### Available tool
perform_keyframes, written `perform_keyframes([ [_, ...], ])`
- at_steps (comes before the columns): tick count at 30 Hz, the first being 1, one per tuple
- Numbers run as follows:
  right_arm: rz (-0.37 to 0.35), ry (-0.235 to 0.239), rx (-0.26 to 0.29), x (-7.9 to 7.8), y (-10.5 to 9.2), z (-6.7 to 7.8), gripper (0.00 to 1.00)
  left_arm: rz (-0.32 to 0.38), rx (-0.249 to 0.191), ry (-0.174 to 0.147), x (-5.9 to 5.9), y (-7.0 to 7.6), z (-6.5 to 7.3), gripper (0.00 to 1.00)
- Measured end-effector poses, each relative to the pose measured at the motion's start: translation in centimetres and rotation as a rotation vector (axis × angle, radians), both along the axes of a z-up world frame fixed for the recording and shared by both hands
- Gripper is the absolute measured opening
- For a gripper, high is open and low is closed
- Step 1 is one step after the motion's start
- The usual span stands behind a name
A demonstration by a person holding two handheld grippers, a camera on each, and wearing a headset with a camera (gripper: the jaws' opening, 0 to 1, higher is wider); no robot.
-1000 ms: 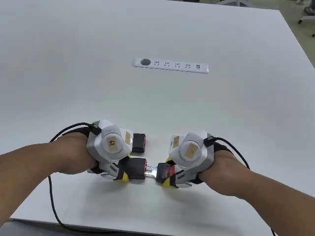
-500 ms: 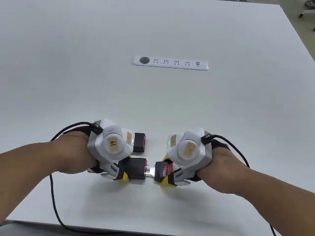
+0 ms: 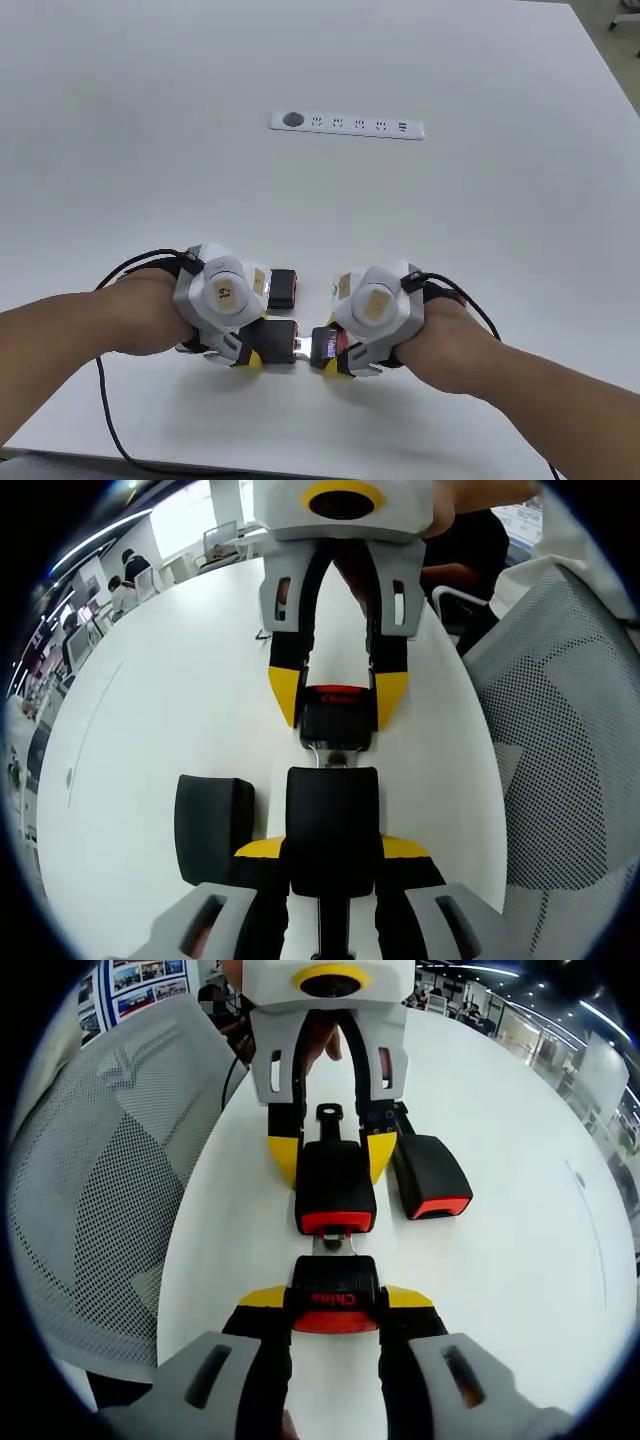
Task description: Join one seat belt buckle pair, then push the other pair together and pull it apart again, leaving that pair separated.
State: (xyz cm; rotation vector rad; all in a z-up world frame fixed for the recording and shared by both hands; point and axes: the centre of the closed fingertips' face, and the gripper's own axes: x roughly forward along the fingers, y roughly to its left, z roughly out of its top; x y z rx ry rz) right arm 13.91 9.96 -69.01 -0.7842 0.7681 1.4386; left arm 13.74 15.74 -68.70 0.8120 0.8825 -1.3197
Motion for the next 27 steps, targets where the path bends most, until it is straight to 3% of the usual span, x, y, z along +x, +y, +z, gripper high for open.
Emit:
perform_keyframes([
  [14,0.036,-0.024,-0.033,0.0,0.1,-0.1,0.31,-0.014,0.018,0.001,0.1,0.0,-0.2,0.33],
  [17,0.033,-0.013,-0.026,0.1,0.3,0.0,0.31,-0.02,0.029,0.001,0.1,-0.1,-0.1,0.33],
  [27,0.002,0.0,0.013,0.2,1.0,-0.3,0.31,-0.008,0.006,0.001,0.3,0.2,-0.4,0.33],
])
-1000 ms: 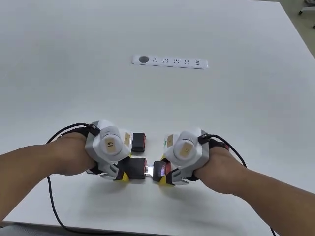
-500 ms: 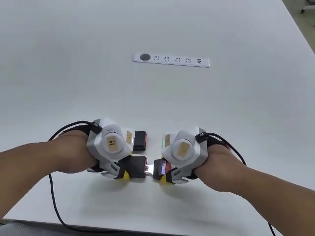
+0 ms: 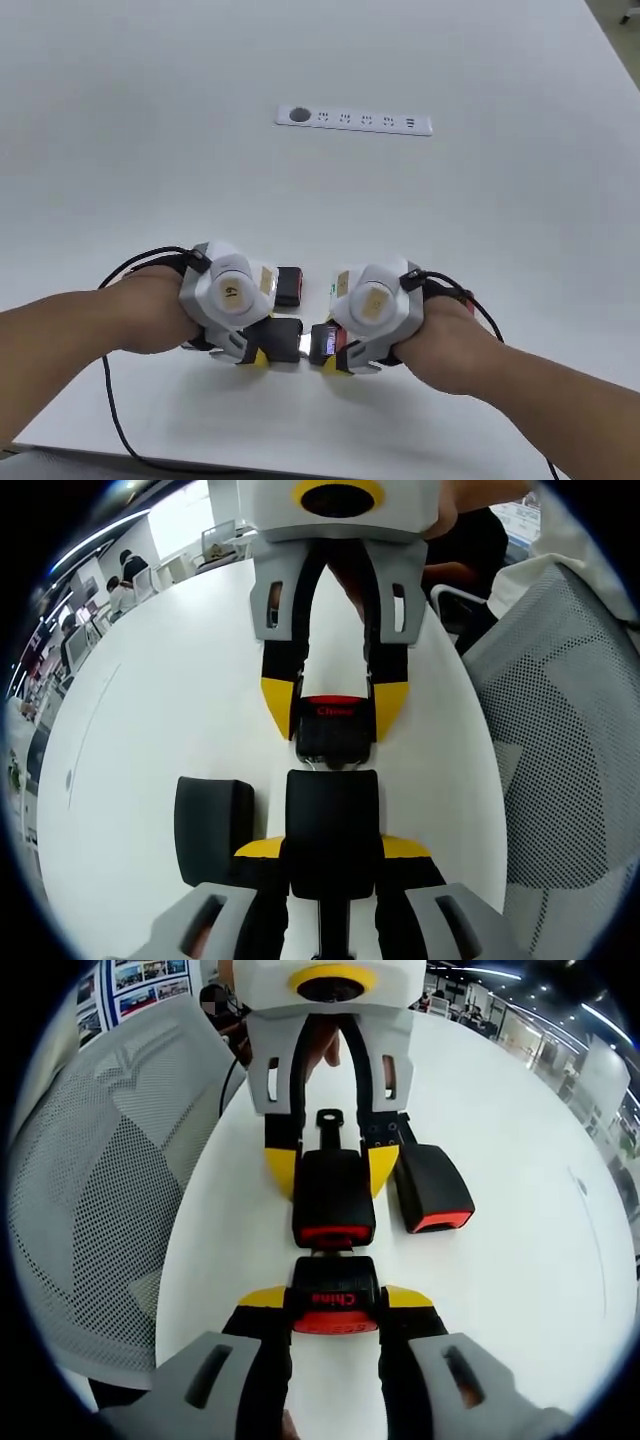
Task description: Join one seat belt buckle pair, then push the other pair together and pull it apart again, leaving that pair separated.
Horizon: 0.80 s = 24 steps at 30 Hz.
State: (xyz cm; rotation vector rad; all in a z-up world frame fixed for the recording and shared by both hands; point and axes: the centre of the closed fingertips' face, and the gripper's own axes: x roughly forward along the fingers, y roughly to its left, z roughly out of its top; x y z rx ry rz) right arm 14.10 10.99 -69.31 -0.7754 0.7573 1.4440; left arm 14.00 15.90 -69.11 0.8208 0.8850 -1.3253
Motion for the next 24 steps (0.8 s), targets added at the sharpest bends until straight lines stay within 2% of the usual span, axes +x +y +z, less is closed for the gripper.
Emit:
perform_keyframes([
  [4,-0.014,0.006,0.01,0.06,0.25,-0.02,0.31,-0.005,0.003,-0.001,0.07,0.08,-0.13,0.33],
  [5,-0.042,0.018,-0.015,-0.07,-0.31,-0.03,0.31,-0.008,0.0,-0.002,0.08,0.18,-0.17,0.32],
  [6,-0.017,0.008,0.002,-0.06,0.08,0.04,0.31,-0.002,-0.003,0.0,0.06,0.29,-0.2,0.32],
  [9,-0.025,0.011,0.005,-0.05,0.08,0.06,0.31,0.003,-0.016,-0.003,0.04,0.26,-0.25,0.32],
  [15,-0.028,0.006,-0.004,-0.05,0.1,0.25,0.31,0.016,-0.005,0.0,0.08,0.23,-0.32,0.33],
  [18,0.026,-0.014,-0.008,-0.06,-0.03,0.45,0.31,0.033,-0.004,-0.005,-0.05,0.27,-0.24,0.32],
  [24,-0.001,-0.004,0.018,0.23,-0.02,0.14,0.31,0.045,-0.029,0.006,0.06,0.27,-0.17,0.32],
])
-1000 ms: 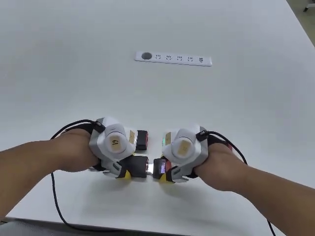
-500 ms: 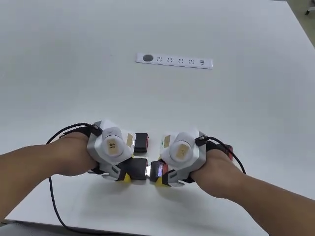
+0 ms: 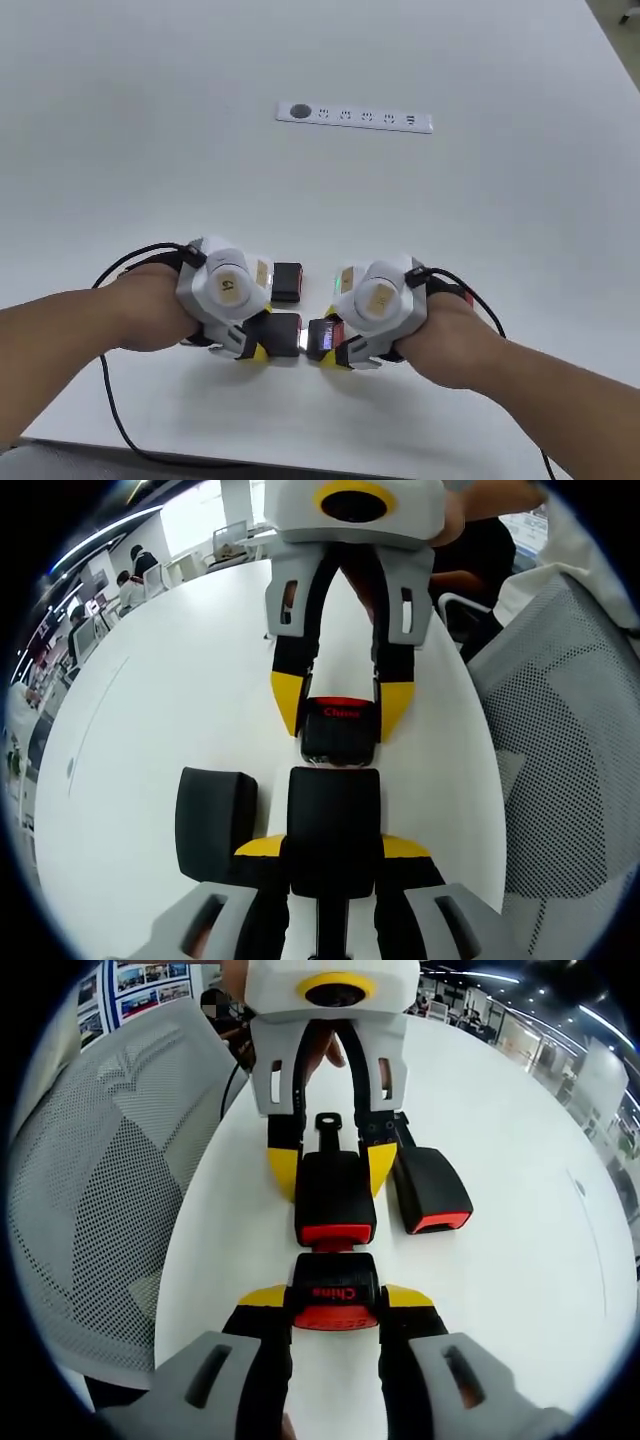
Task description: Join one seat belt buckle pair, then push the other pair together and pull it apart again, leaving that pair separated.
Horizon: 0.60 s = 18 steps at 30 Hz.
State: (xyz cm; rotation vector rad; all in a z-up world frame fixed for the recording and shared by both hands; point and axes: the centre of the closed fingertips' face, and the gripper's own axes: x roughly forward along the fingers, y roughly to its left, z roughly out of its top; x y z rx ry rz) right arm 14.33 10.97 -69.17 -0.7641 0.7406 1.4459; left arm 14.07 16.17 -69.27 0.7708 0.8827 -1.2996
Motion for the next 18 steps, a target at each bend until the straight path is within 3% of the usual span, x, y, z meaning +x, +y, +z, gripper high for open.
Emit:
perform_keyframes([
  [6,0.006,-0.016,0.008,0.01,0.14,0.07,0.31,0.005,-0.007,0.001,-0.19,-0.22,0.38,0.32],
  [18,-0.021,-0.003,0.049,0.06,-0.08,0.09,0.32,0.003,-0.016,-0.002,-0.07,-0.11,0.42,0.32],
])
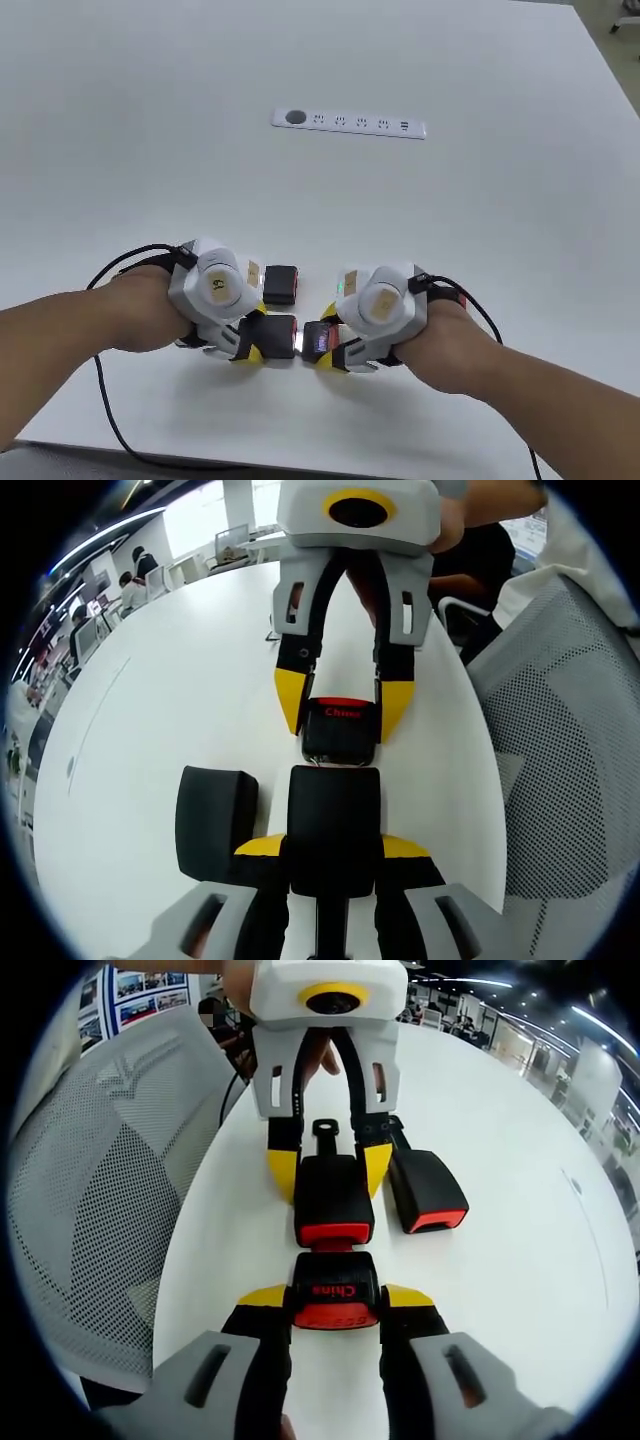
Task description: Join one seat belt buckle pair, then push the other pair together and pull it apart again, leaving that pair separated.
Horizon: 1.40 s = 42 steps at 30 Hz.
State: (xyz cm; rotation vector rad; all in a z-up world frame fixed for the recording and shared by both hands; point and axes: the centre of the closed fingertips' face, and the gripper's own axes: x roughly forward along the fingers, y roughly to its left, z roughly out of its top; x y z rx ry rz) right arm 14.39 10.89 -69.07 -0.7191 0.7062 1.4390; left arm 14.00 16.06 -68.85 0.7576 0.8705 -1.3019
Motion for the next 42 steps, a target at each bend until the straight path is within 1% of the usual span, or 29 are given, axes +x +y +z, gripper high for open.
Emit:
perform_keyframes([
  [4,-0.002,0.009,0.001,0.0,0.1,0.0,0.32,-0.004,0.006,-0.002,0.0,0.0,0.0,0.33],
  [6,0.0,0.015,-0.009,0.0,0.1,0.0,0.32,-0.004,0.011,-0.002,0.1,0.1,-0.2,0.33],
  [9,0.006,0.012,-0.02,-0.1,0.1,-0.1,0.33,0.002,0.014,0.0,0.1,0.0,-0.1,0.33],
  [12,0.01,0.006,-0.018,-0.3,0.0,0.0,0.33,0.008,0.019,0.005,0.1,0.0,-0.1,0.34],
  [16,0.019,-0.001,-0.032,-0.4,-0.2,-0.1,0.34,-0.003,0.037,0.005,0.0,-0.2,0.1,0.34],
  [18,-0.001,0.007,-0.036,-0.3,-0.2,-0.2,0.34,0.003,0.036,0.009,0.0,0.0,0.0,0.35],
  [20,-0.011,0.005,-0.037,-0.2,-0.2,-0.2,0.34,0.001,0.036,0.008,0.1,0.0,-0.1,0.35],
  [23,-0.029,-0.001,-0.022,-0.4,-0.1,0.3,0.34,0.012,0.032,0.008,0.2,0.1,-0.1,0.35],
  [24,-0.035,-0.001,-0.015,-0.3,-0.1,0.5,0.35,0.029,0.02,0.007,0.3,0.1,0.2,0.35],
  [25,-0.032,-0.005,-0.012,-0.3,0.0,0.7,0.35,0.037,0.008,-0.004,0.5,0.0,0.3,0.37],
  [26,-0.028,-0.012,-0.007,-0.5,0.1,1.1,0.34,0.043,-0.004,-0.025,0.8,-0.1,0.7,0.38],
  [29,-0.028,-0.016,0.011,-0.4,0.4,1.6,0.34,0.058,-0.021,-0.031,0.8,0.0,1.9,0.4],
  [31,-0.029,-0.021,0.027,-0.3,0.5,2.5,0.34,0.059,-0.03,-0.042,1.0,0.0,2.4,0.4],
  [33,-0.036,-0.022,0.04,0.0,0.4,3.1,0.34,0.059,-0.037,-0.046,1.1,-0.1,3.0,0.41],
  [34,-0.044,-0.018,0.05,0.3,0.4,3.1,0.34,0.064,-0.043,-0.043,1.3,-0.2,3.2,0.4],
  [35,-0.051,-0.008,0.065,0.4,0.4,3.4,0.33,0.083,-0.056,-0.042,1.7,-0.2,3.6,0.37],
  [36,-0.049,-0.007,0.069,0.4,0.3,3.8,0.33,0.087,-0.065,-0.045,1.9,-0.3,3.8,0.37],
  [37,-0.047,-0.016,0.071,0.5,0.1,4.0,0.32,0.092,-0.075,-0.052,2.2,-0.5,4.4,0.37],
  [38,-0.047,-0.024,0.068,0.6,-0.1,4.3,0.32,0.102,-0.075,-0.062,2.6,-0.5,4.6,0.37],
  [40,-0.048,-0.028,0.064,1.0,-0.7,4.2,0.32,0.108,-0.081,-0.072,3.5,-0.4,4.8,0.37],
  [41,-0.051,-0.031,0.061,1.2,-1.0,4.2,0.32,0.11,-0.082,-0.074,4.1,-0.1,4.4,0.37],
  [42,-0.055,-0.035,0.053,1.5,-1.5,4.2,0.32,0.114,-0.078,-0.079,4.6,0.0,4.3,0.37],
])
